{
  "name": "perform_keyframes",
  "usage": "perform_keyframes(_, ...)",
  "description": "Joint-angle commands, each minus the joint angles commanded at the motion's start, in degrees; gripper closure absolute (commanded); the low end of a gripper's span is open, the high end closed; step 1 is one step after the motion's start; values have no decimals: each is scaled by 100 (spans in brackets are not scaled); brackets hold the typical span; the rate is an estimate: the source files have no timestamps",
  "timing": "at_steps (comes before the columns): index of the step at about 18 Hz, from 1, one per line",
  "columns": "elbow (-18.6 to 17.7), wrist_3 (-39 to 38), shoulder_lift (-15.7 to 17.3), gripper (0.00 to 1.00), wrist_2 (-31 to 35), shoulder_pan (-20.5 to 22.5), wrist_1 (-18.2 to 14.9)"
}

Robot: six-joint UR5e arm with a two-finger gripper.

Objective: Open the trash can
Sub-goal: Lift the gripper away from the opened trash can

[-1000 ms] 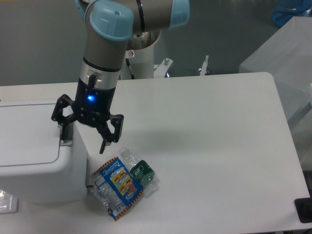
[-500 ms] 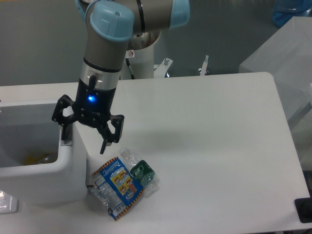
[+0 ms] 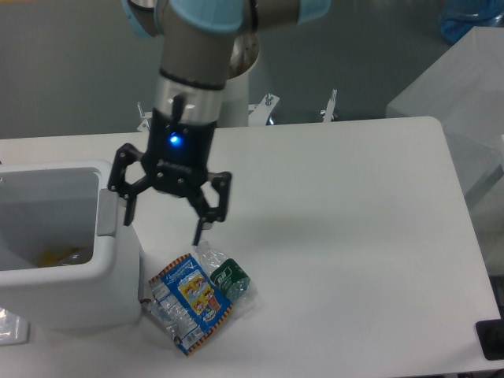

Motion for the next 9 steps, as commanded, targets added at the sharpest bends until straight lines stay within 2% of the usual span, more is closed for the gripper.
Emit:
perform_keyframes(3,-17,122,26,0,411,168,-35)
perform_keyframes(6,-35,955,18,0,1123,186,-158)
perform_keyframes(9,-44,1590,18,0,1415,256,-395)
